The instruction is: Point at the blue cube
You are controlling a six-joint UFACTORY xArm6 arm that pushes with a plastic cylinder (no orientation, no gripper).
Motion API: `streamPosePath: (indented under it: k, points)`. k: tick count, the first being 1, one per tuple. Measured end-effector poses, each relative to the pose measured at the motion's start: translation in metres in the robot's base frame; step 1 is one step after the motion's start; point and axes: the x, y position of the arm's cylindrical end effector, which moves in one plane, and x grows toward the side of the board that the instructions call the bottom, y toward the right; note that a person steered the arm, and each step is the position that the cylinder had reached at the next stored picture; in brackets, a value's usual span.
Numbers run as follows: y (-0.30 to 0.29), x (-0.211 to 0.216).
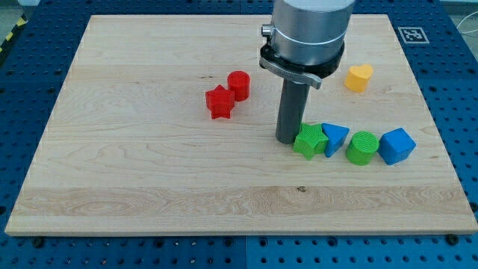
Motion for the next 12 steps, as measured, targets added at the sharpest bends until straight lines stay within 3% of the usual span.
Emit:
streamPosePath:
  k: [3,7,10,12]
  points:
    - [-0.021,-0.052]
    - [0.155,-0.055]
    - [0.216,0.008]
    - [0.214,0.01]
